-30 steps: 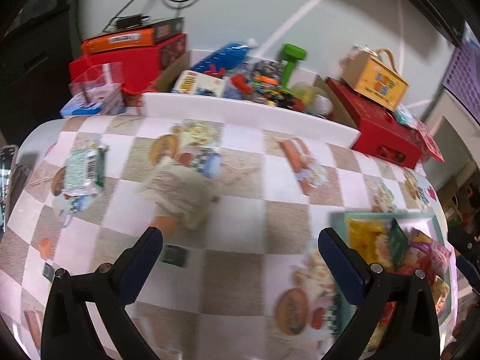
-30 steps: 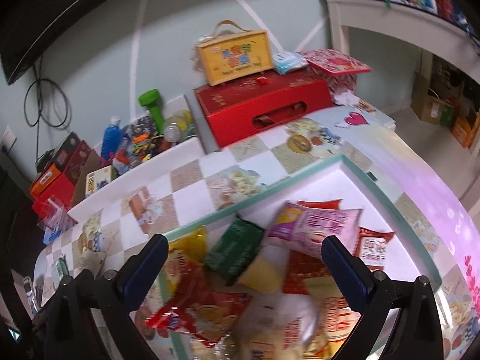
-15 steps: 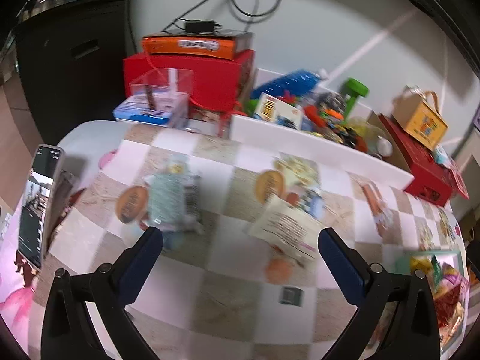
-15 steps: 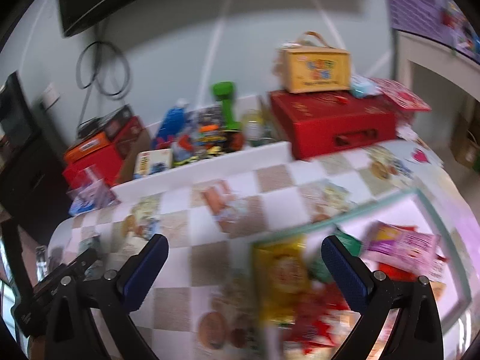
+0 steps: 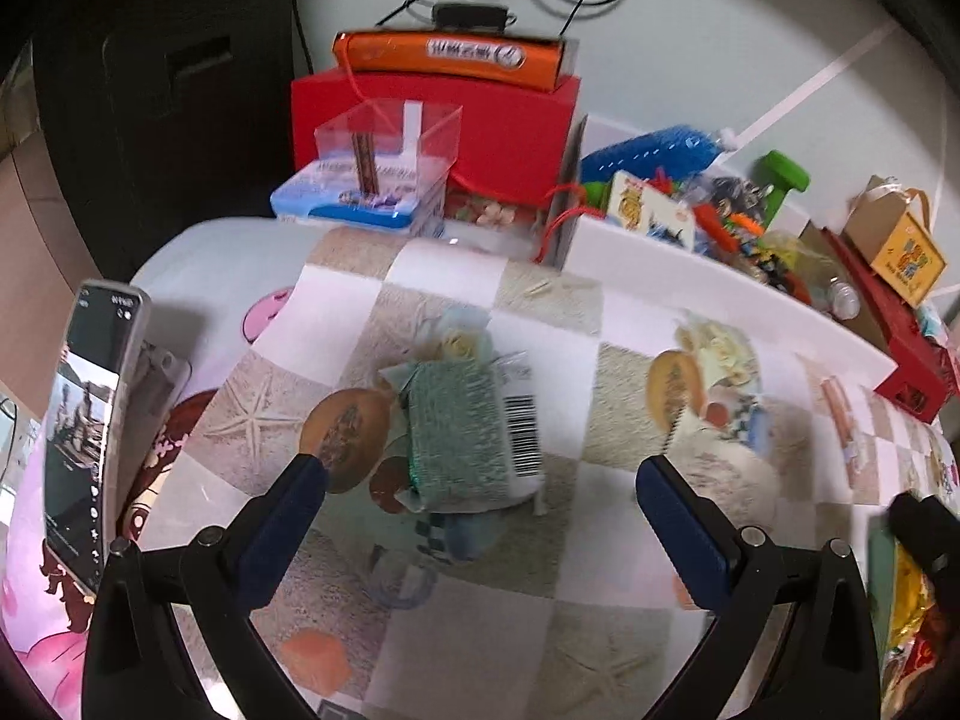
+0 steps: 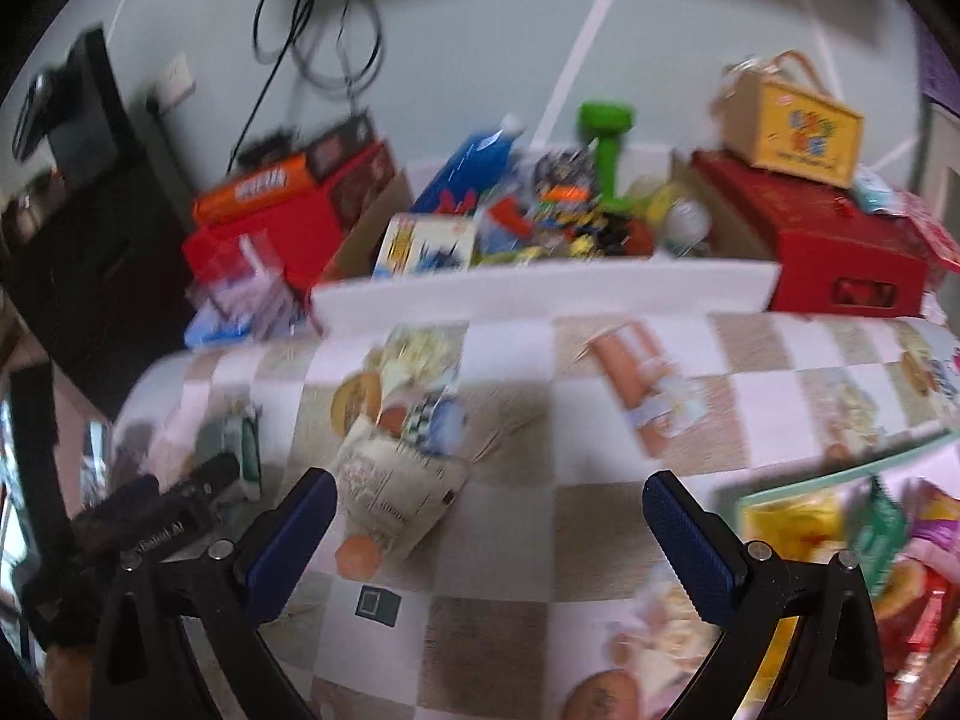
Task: Organize snacks
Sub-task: 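Move both tools back toward the remaining snacks, then grasp the green striped pack with the left tool while the right tool grasps the white printed bag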
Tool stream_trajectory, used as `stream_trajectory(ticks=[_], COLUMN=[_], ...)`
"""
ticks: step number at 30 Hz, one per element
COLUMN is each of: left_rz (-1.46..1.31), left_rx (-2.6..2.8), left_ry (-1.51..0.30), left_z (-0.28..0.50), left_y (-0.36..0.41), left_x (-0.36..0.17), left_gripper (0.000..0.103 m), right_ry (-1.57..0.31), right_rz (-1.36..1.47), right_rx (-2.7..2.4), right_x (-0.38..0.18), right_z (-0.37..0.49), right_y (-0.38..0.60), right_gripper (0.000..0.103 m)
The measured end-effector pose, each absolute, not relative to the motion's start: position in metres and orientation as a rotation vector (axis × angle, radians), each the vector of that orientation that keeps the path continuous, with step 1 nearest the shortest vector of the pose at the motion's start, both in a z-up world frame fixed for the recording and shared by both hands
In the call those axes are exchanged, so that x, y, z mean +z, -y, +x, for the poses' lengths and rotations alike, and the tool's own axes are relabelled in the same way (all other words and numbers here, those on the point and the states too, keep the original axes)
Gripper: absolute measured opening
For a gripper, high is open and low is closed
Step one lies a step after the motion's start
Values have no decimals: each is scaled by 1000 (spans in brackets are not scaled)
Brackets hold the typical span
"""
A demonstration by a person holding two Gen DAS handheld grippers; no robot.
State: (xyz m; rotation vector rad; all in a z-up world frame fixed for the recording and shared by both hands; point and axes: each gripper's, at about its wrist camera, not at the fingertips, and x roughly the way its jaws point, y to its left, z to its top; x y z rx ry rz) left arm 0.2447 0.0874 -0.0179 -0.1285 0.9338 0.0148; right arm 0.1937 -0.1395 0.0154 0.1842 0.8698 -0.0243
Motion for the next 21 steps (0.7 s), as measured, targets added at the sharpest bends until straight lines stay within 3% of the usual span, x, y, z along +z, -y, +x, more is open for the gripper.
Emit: stream_trajectory(ticks=[10, 21], left_rz=[-142, -150], left_rx=[0, -11], left_ry=[-971, -958], left_z=[256, 267], left_y=[-91, -97], left_x=[-35, -42], left_gripper=[103, 102], right_ry=[-986, -999], right_rz=[68, -26], right_rx=[31, 35], right_x=[-41, -60], right_z=[223, 244], right_y=[101, 84], right_gripper=[103, 103])
